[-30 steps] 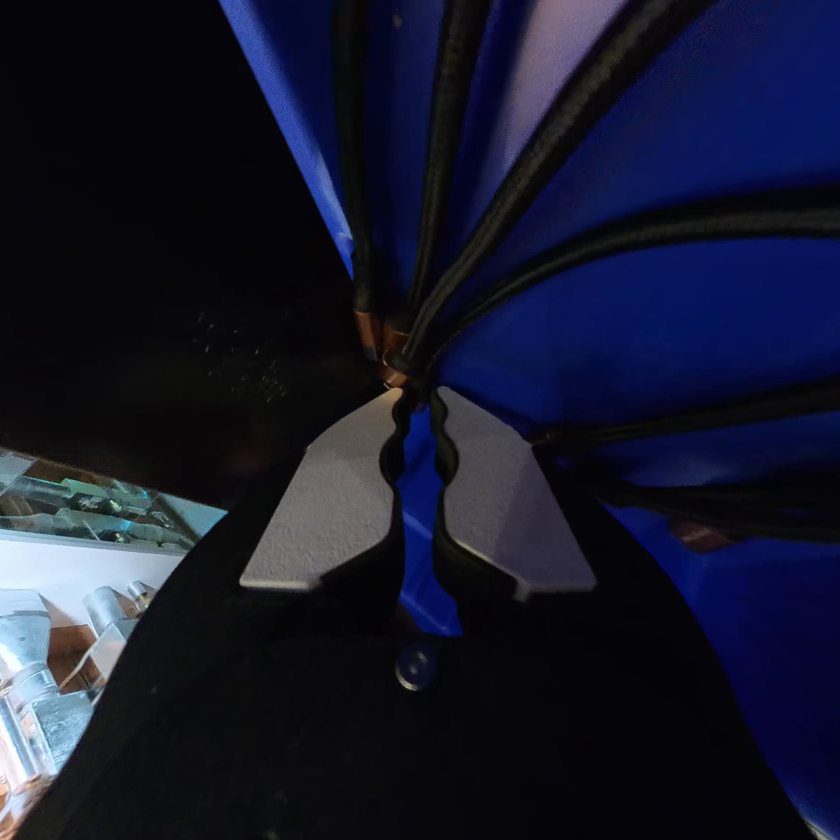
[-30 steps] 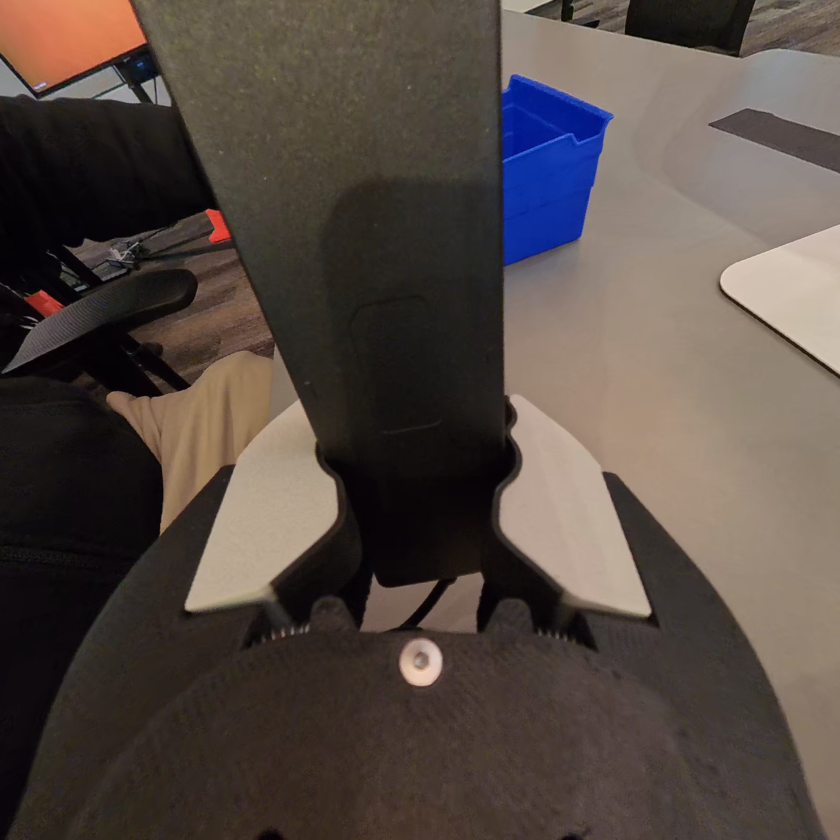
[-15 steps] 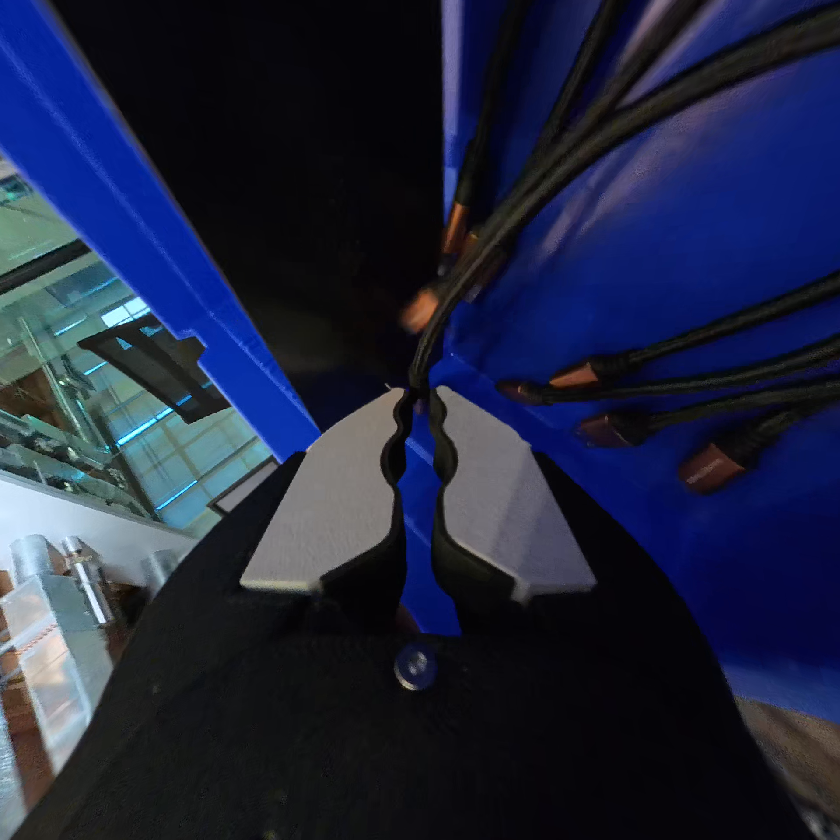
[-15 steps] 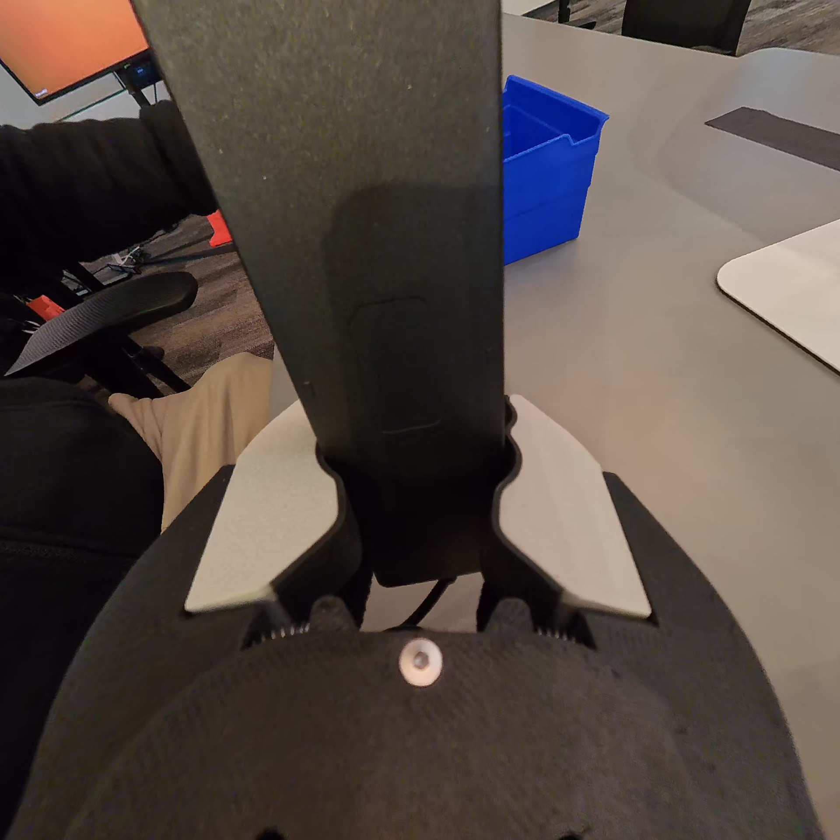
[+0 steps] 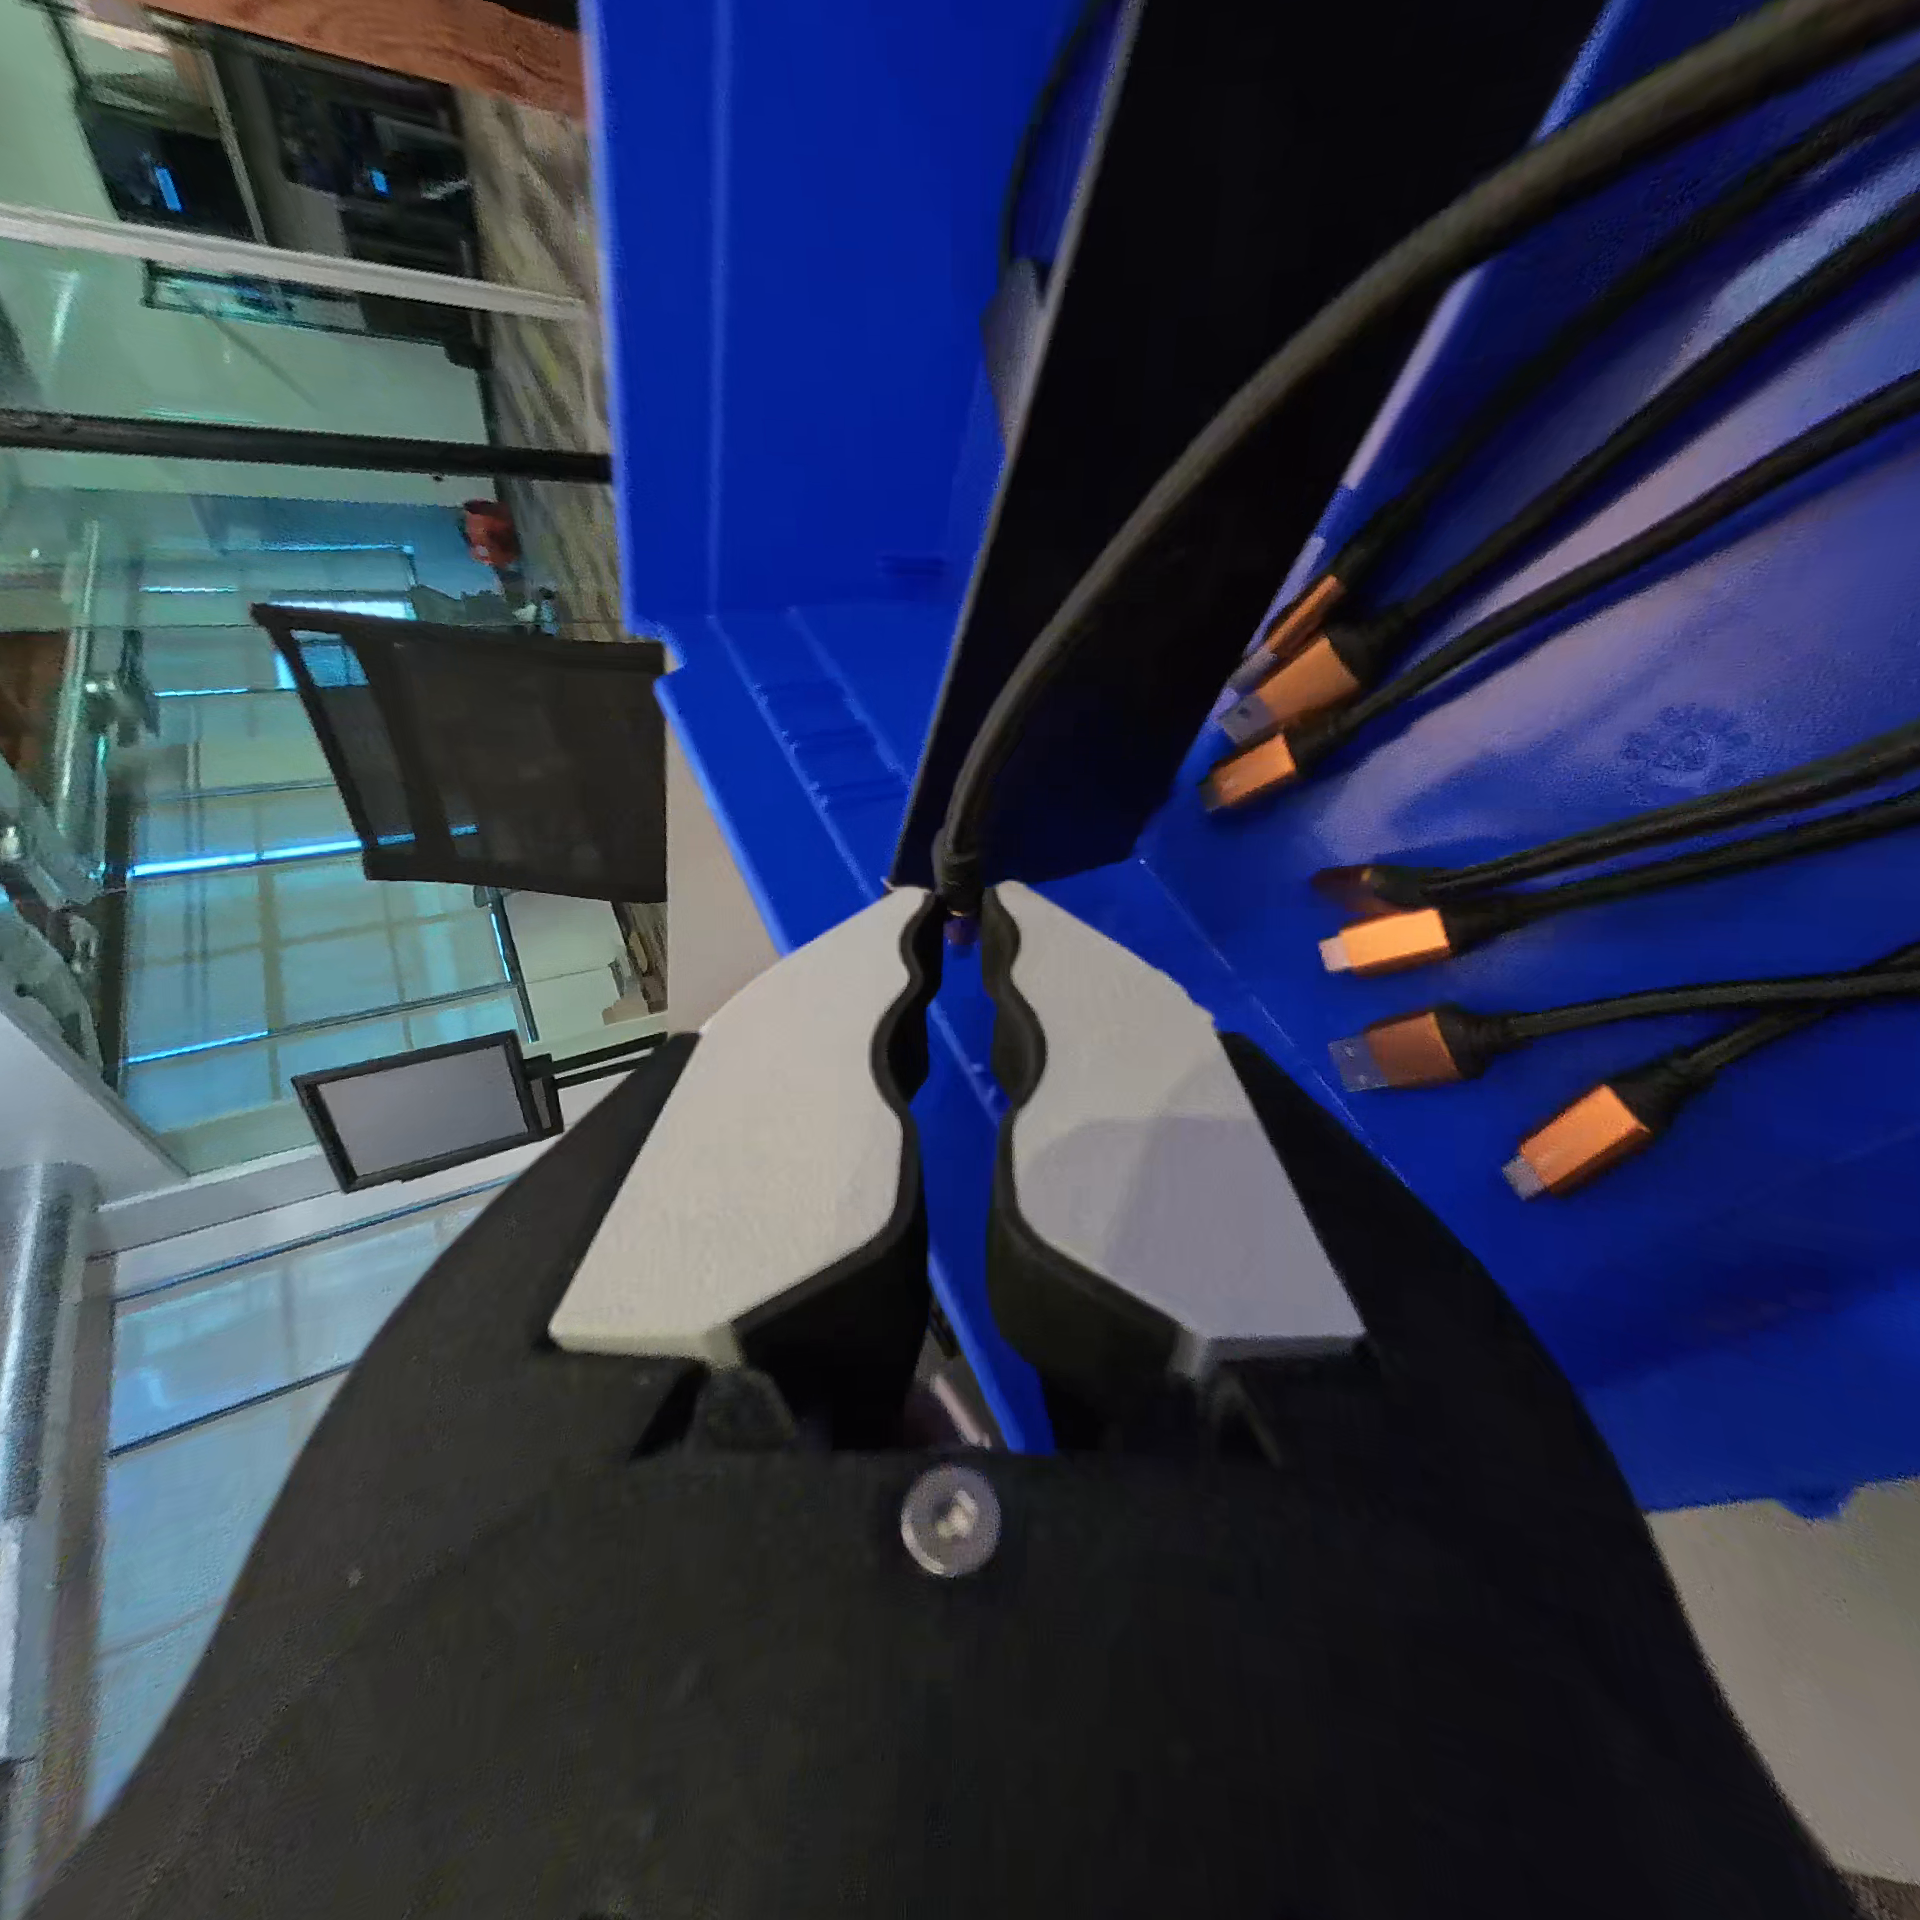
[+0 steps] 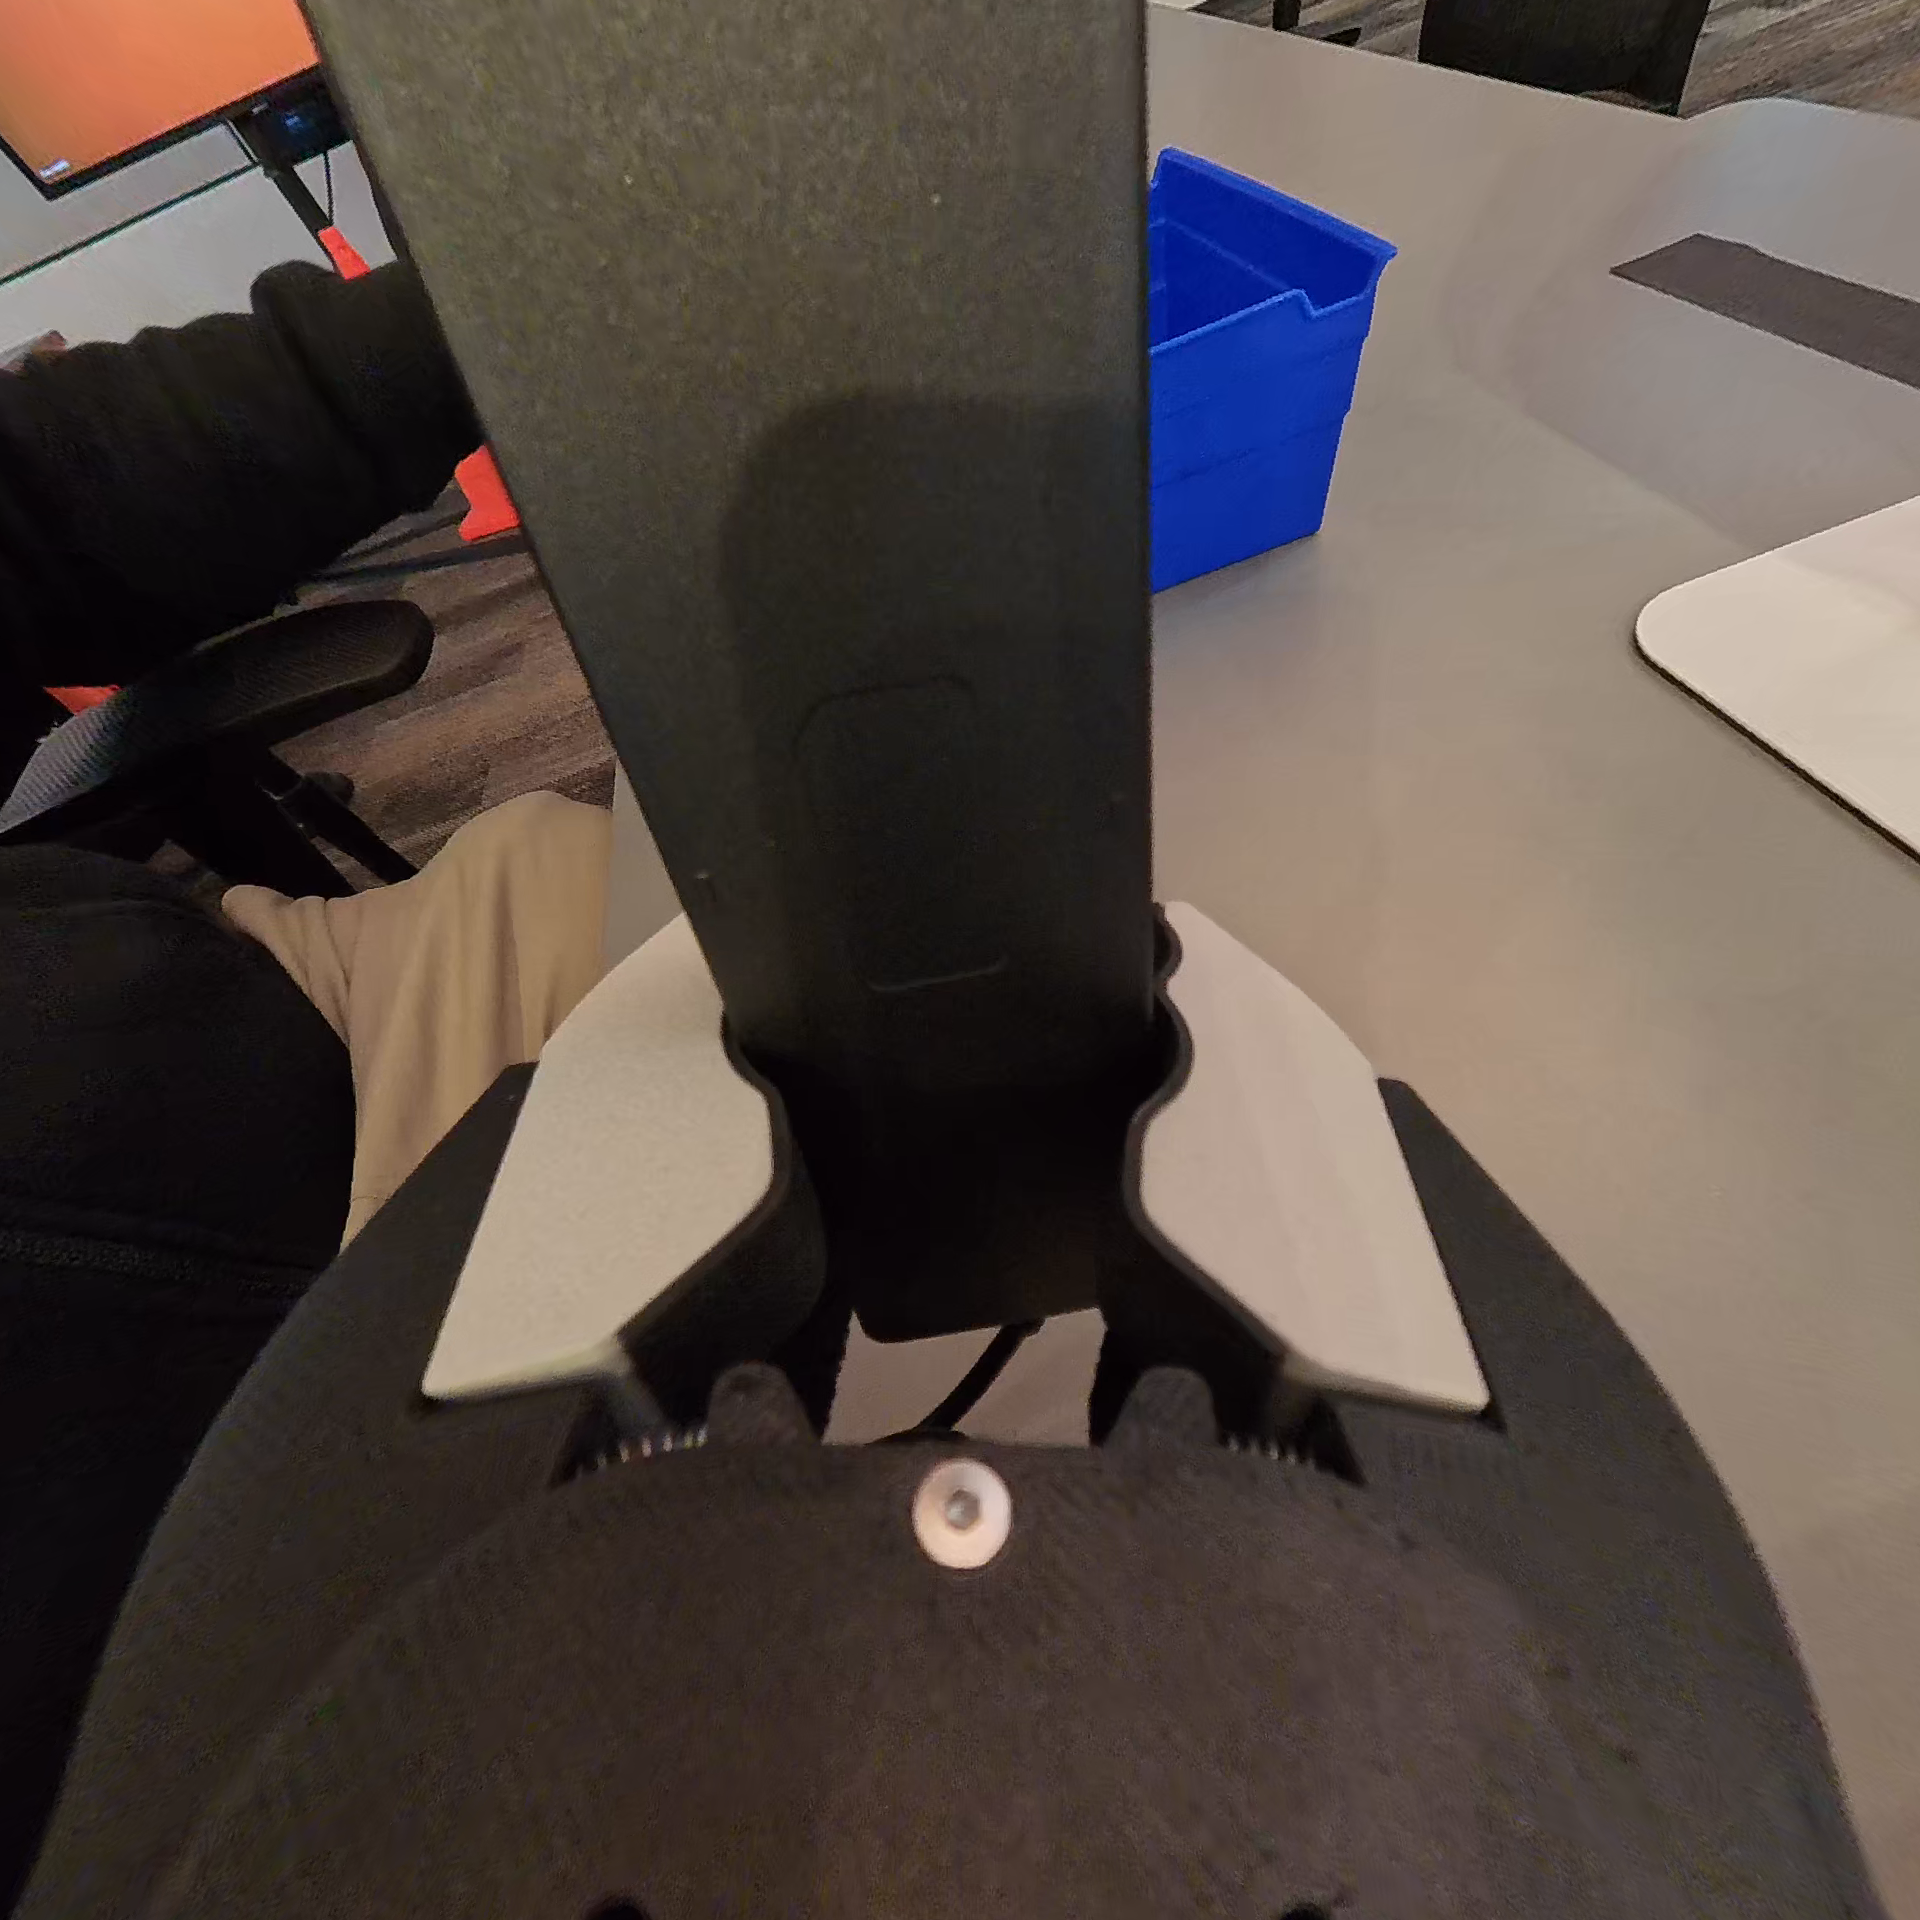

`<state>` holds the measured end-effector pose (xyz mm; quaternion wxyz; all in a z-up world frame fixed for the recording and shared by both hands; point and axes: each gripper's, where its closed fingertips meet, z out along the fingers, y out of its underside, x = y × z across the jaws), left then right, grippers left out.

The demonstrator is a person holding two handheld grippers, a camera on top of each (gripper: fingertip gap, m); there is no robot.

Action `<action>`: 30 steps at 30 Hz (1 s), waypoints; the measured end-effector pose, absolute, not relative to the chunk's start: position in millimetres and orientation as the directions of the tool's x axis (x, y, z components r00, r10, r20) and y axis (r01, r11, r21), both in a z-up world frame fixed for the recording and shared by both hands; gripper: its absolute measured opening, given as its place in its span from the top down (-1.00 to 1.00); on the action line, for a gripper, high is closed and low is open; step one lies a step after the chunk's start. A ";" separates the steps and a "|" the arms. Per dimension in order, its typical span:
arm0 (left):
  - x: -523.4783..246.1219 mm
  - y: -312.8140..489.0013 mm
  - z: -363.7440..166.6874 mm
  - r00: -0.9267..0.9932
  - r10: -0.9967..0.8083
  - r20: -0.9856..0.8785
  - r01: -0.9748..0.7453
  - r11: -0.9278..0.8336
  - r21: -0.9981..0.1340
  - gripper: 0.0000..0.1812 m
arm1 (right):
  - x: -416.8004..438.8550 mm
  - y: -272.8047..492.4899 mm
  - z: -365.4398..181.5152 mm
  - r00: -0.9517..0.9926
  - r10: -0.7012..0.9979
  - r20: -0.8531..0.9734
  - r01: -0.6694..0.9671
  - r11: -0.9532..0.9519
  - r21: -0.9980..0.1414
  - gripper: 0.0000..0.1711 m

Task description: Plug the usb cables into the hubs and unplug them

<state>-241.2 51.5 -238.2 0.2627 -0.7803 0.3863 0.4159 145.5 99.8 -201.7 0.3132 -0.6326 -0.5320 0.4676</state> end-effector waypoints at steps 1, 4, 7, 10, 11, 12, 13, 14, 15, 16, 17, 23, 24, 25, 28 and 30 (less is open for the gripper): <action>-241.2 50.1 -233.8 0.369 -0.361 -0.856 -0.823 -0.556 -0.120 0.92 | 145.6 99.7 -201.7 -0.003 0.966 -0.257 0.381 -0.236 -0.894 0.22; -242.7 45.2 -218.1 0.387 -0.299 -0.873 -0.831 -0.523 -0.189 0.92 | 145.9 99.7 -201.8 -0.001 0.968 -0.251 0.384 -0.231 -0.894 0.22; -245.7 40.3 -207.2 0.433 -0.252 -0.865 -0.823 -0.501 -0.267 0.92 | 145.8 99.8 -202.2 -0.002 0.968 -0.252 0.384 -0.232 -0.894 0.22; -242.0 36.6 -199.6 0.425 -0.248 -0.871 -0.847 -0.448 -0.286 0.92 | 145.7 99.7 -201.6 -0.003 0.968 -0.251 0.383 -0.231 -0.894 0.22; -239.3 36.6 -194.5 0.442 -0.227 -0.868 -0.846 -0.426 -0.319 0.92 | 145.8 99.5 -201.2 -0.004 0.968 -0.250 0.382 -0.229 -0.895 0.22; -236.1 36.2 -191.8 0.464 -0.220 -0.858 -0.843 -0.407 -0.352 0.92 | 145.8 99.3 -200.8 -0.005 0.968 -0.249 0.382 -0.229 -0.896 0.22; -233.3 35.8 -191.3 0.473 -0.228 -0.851 -0.845 -0.392 -0.365 0.92 | 145.9 99.3 -200.7 -0.005 0.968 -0.249 0.382 -0.229 -0.896 0.22; -231.6 36.2 -188.3 0.463 -0.218 -0.859 -0.853 -0.375 -0.364 0.92 | 146.0 99.2 -200.6 -0.005 0.968 -0.250 0.381 -0.229 -0.896 0.22; -229.8 36.9 -185.8 0.457 -0.211 -0.864 -0.858 -0.362 -0.366 0.92 | 146.0 99.1 -200.5 -0.006 0.968 -0.250 0.381 -0.229 -0.896 0.22; -227.1 37.6 -185.3 0.468 -0.214 -0.858 -0.855 -0.354 -0.378 0.92 | 146.0 99.1 -200.4 -0.006 0.968 -0.251 0.381 -0.229 -0.896 0.22; -223.7 38.9 -183.2 0.478 -0.209 -0.853 -0.854 -0.338 -0.396 0.92 | 146.0 99.1 -200.3 -0.006 0.968 -0.250 0.381 -0.229 -0.896 0.22; -183.5 49.2 -159.4 0.398 -0.193 -0.897 -0.911 -0.201 -0.361 0.92 | 146.2 98.7 -200.3 -0.006 0.969 -0.247 0.382 -0.226 -0.896 0.22; -173.6 52.1 -157.0 0.380 -0.205 -0.902 -0.921 -0.177 -0.347 0.92 | 146.3 98.9 -200.2 -0.006 0.969 -0.248 0.382 -0.227 -0.896 0.22; -162.8 55.4 -151.7 0.355 -0.201 -0.913 -0.933 -0.144 -0.331 0.92 | 146.2 99.1 -200.2 -0.006 0.969 -0.249 0.381 -0.228 -0.896 0.22; -126.0 66.0 -138.5 0.308 -0.216 -0.927 -0.951 -0.055 -0.303 0.92 | 146.7 99.6 -200.0 -0.004 0.969 -0.246 0.381 -0.226 -0.897 0.22; -101.9 74.5 -134.2 0.261 -0.237 -0.936 -0.963 -0.004 -0.268 0.92 | 147.6 100.3 -198.6 -0.002 0.970 -0.245 0.376 -0.226 -0.898 0.22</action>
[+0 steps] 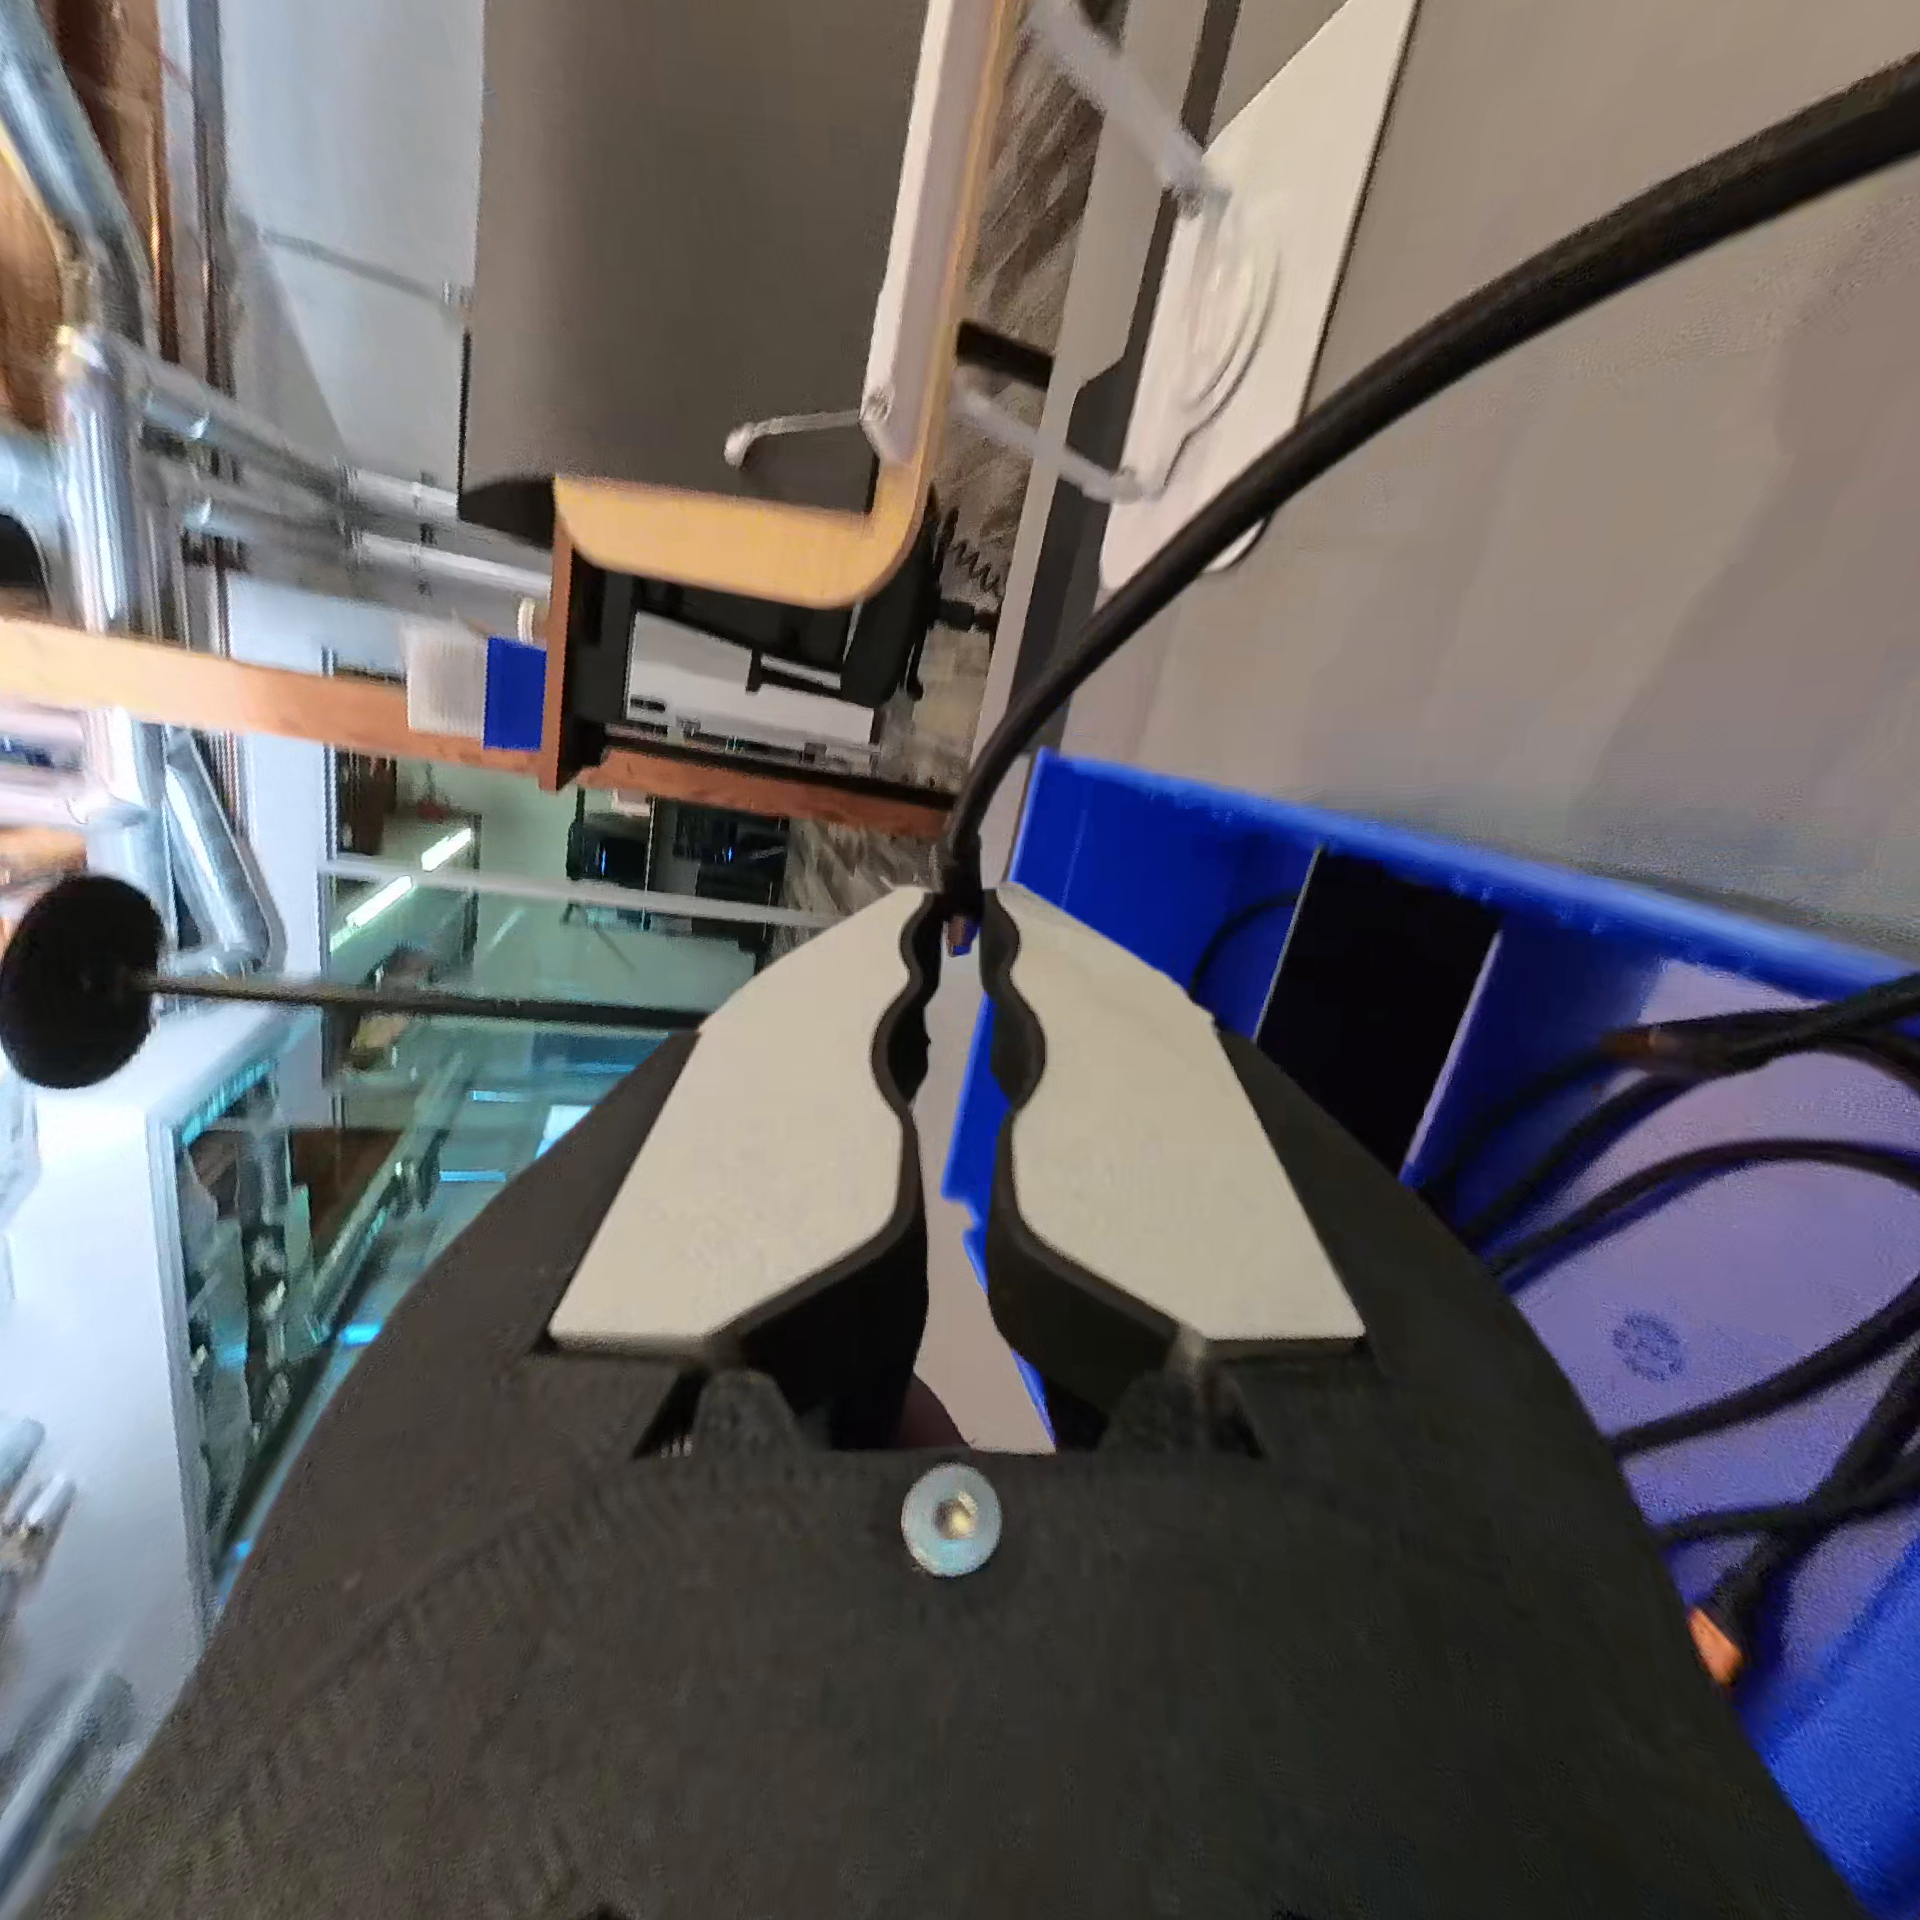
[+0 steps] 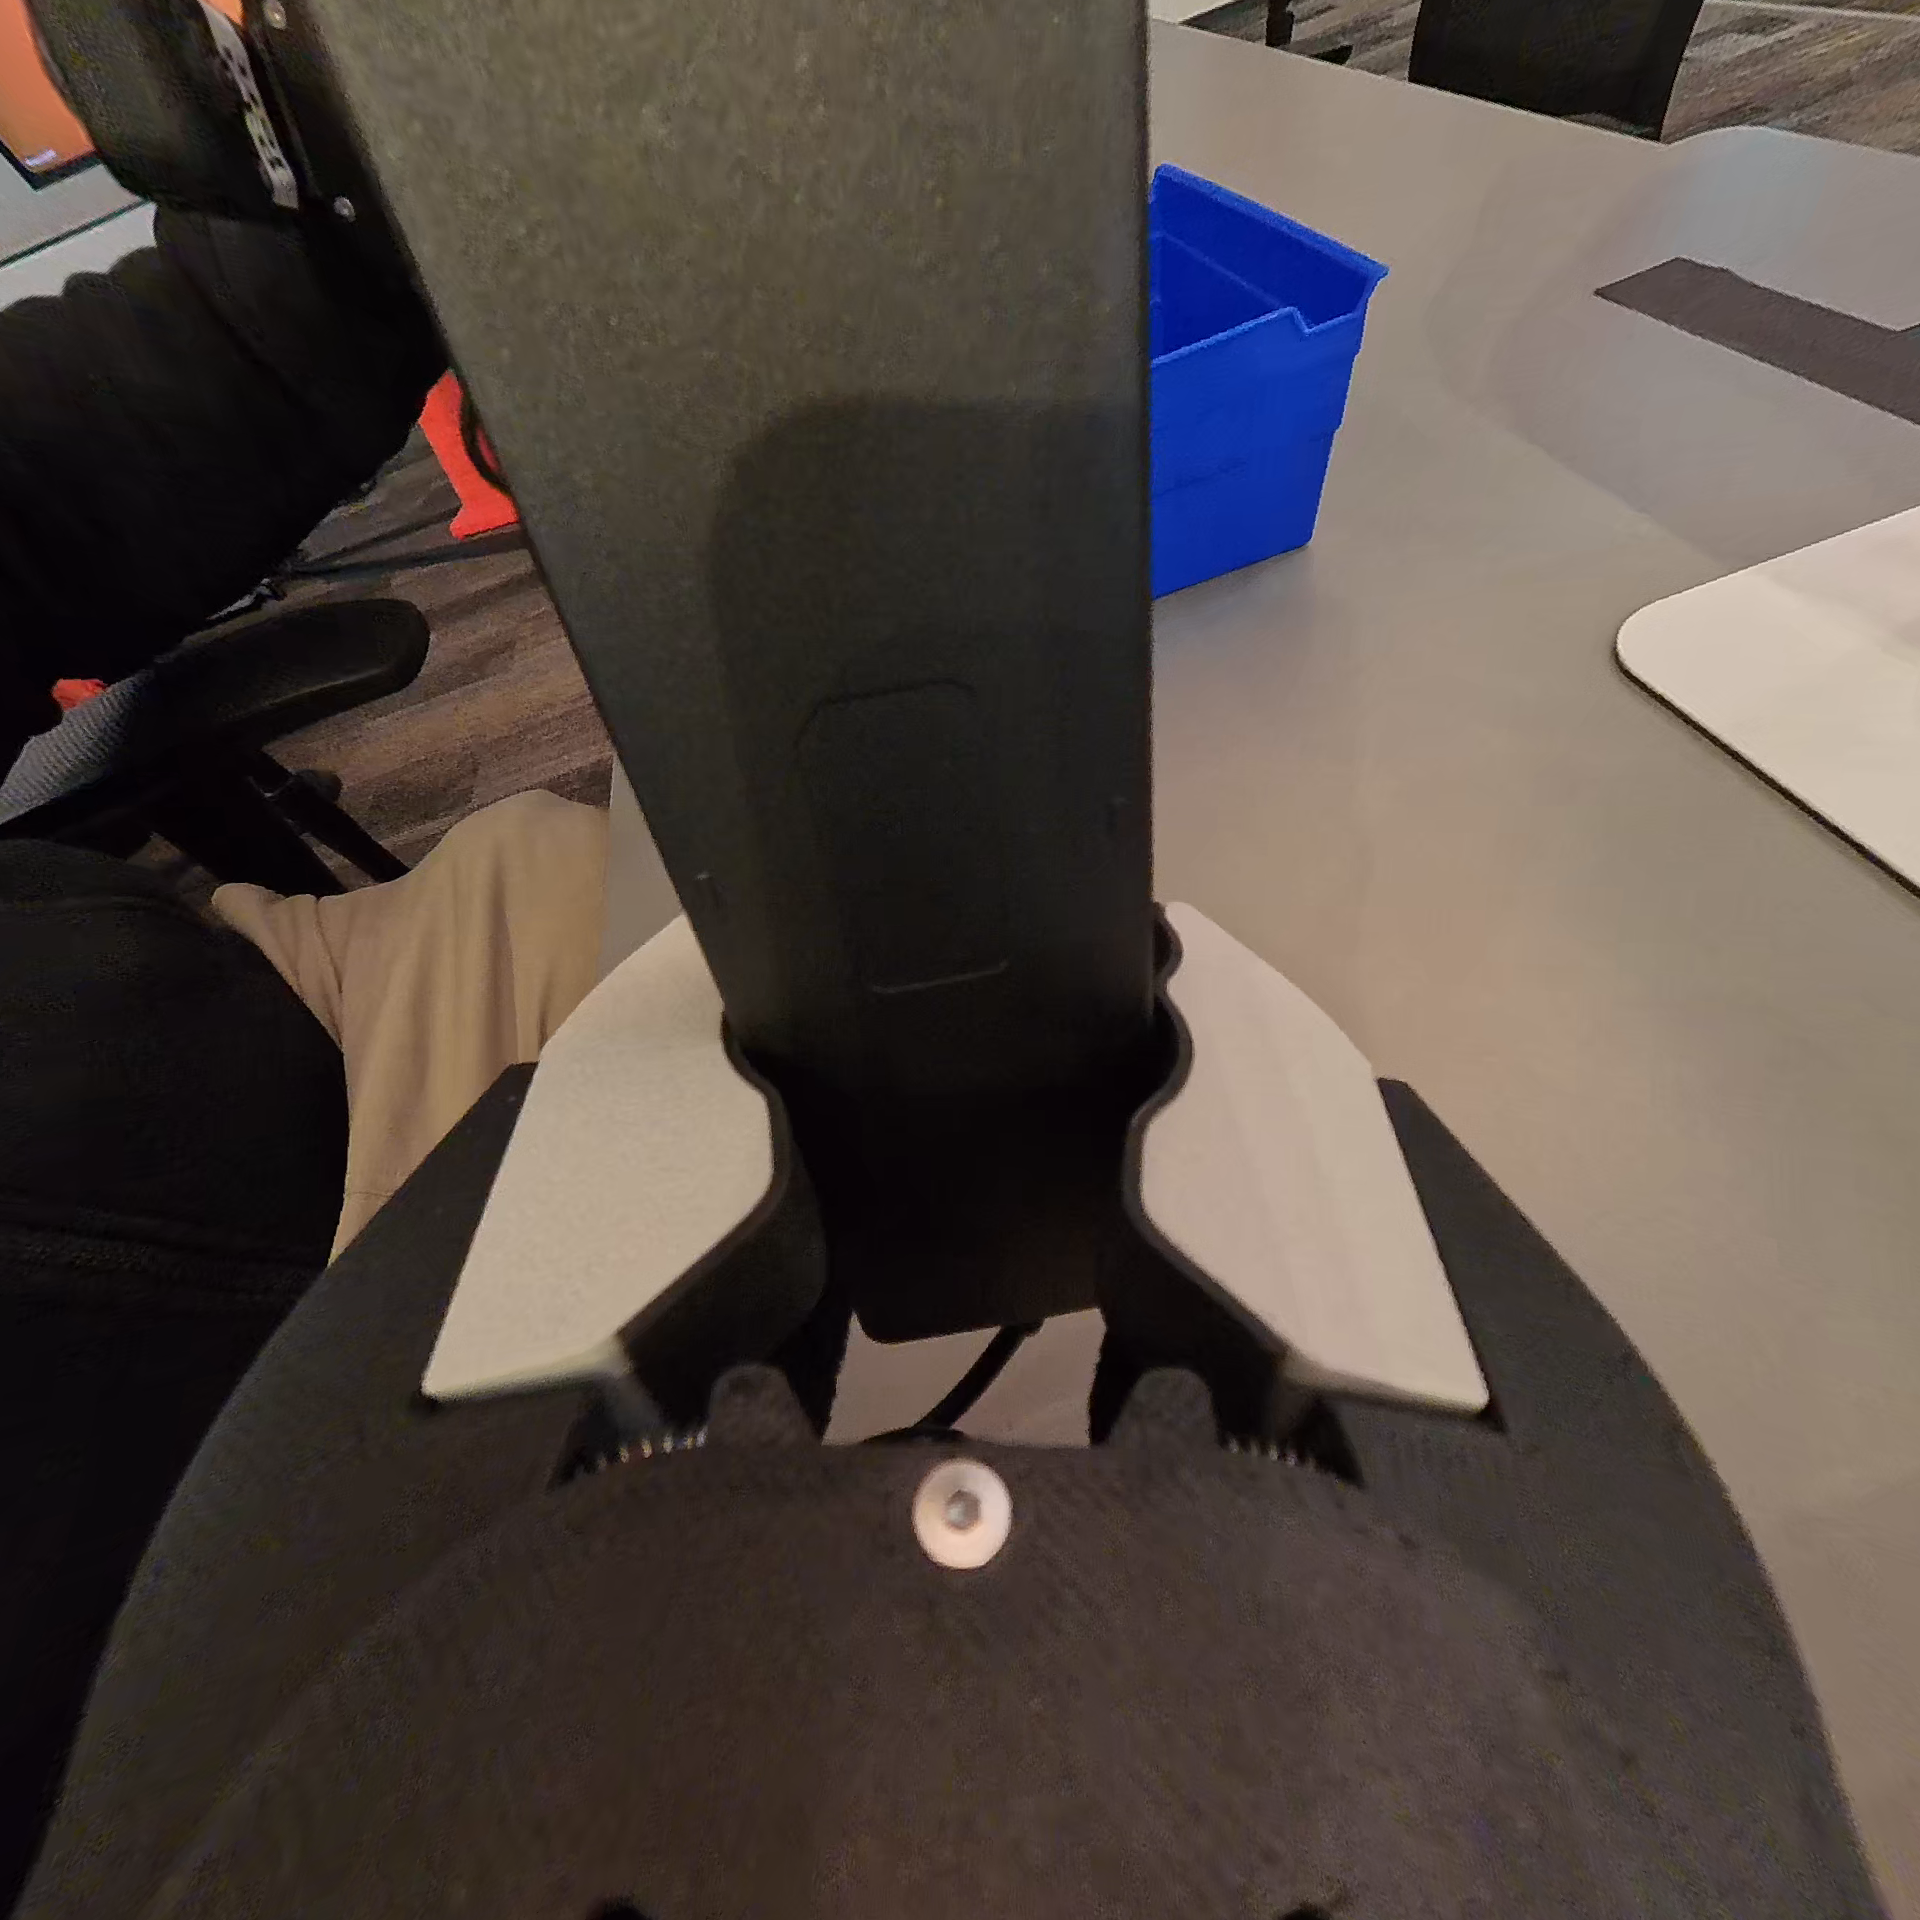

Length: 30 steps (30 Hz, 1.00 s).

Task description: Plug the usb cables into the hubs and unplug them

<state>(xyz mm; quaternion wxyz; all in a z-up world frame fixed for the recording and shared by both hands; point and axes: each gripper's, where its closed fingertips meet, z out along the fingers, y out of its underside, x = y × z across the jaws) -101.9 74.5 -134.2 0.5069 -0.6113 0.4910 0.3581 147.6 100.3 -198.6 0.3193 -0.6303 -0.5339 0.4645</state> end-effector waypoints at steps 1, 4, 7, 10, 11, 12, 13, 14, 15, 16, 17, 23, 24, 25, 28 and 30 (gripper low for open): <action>-89.9 79.0 -134.1 0.228 -0.250 -0.941 -0.970 0.020 -0.240 0.92 | 148.1 100.8 -198.1 0.000 0.970 -0.244 0.374 -0.226 -0.899 0.22; -53.7 92.2 -139.6 0.084 -0.275 -0.958 -0.989 0.091 -0.113 0.92 | 149.9 102.6 -197.5 0.006 0.970 -0.245 0.370 -0.229 -0.900 0.22; -11.5 103.0 -149.5 0.008 -0.305 -0.952 -0.982 0.177 -0.065 0.92 | 151.5 104.4 -196.9 0.010 0.969 -0.245 0.365 -0.232 -0.902 0.22; 20.4 113.5 -171.5 -0.077 -0.343 -0.936 -0.972 0.235 -0.006 0.92 | 153.4 105.8 -196.5 0.013 0.969 -0.247 0.361 -0.235 -0.902 0.22; 29.1 116.4 -181.5 -0.086 -0.367 -0.926 -0.969 0.247 -0.008 0.92 | 154.1 106.1 -196.4 0.015 0.969 -0.247 0.361 -0.236 -0.902 0.22; 36.9 120.0 -189.7 -0.107 -0.365 -0.925 -0.964 0.264 0.008 0.92 | 154.9 106.7 -196.1 0.016 0.969 -0.247 0.359 -0.236 -0.903 0.22; 42.8 123.2 -200.4 -0.130 -0.377 -0.917 -0.962 0.273 0.024 0.92 | 155.6 107.2 -195.7 0.018 0.969 -0.246 0.357 -0.236 -0.904 0.22; 48.0 125.2 -212.5 -0.155 -0.400 -0.903 -0.959 0.280 0.041 0.92 | 156.2 107.7 -195.4 0.019 0.969 -0.247 0.355 -0.237 -0.904 0.22; 52.4 127.2 -223.8 -0.184 -0.413 -0.892 -0.956 0.284 0.066 0.92 | 156.9 108.4 -195.4 0.021 0.969 -0.248 0.354 -0.239 -0.904 0.22; 55.4 130.1 -233.8 -0.214 -0.417 -0.883 -0.954 0.285 0.097 0.92 | 157.5 109.0 -195.5 0.022 0.968 -0.249 0.353 -0.240 -0.904 0.22; 57.2 132.9 -244.0 -0.239 -0.423 -0.874 -0.951 0.285 0.122 0.92 | 158.0 109.6 -195.7 0.023 0.968 -0.250 0.353 -0.242 -0.904 0.22; 53.7 138.1 -288.9 -0.278 -0.526 -0.804 -0.953 0.253 0.164 0.92 | 158.7 110.3 -198.0 0.024 0.968 -0.250 0.359 -0.242 -0.901 0.22; 48.3 138.6 -293.3 -0.264 -0.558 -0.787 -0.961 0.220 0.166 0.88 | 158.8 110.4 -198.2 0.024 0.968 -0.251 0.359 -0.243 -0.901 0.22; 43.2 139.4 -294.8 -0.244 -0.580 -0.777 -0.969 0.184 0.166 0.78 | 158.8 110.5 -198.2 0.023 0.967 -0.253 0.358 -0.244 -0.901 0.22; 32.8 135.0 -291.2 -0.129 -0.660 -0.741 -0.991 0.061 0.118 0.68 | 159.1 111.3 -199.0 0.023 0.966 -0.256 0.358 -0.247 -0.900 0.22; 23.4 135.6 -283.1 -0.039 -0.676 -0.736 -0.995 -0.044 0.093 0.61 | 159.1 111.6 -199.3 0.022 0.966 -0.259 0.357 -0.250 -0.900 0.22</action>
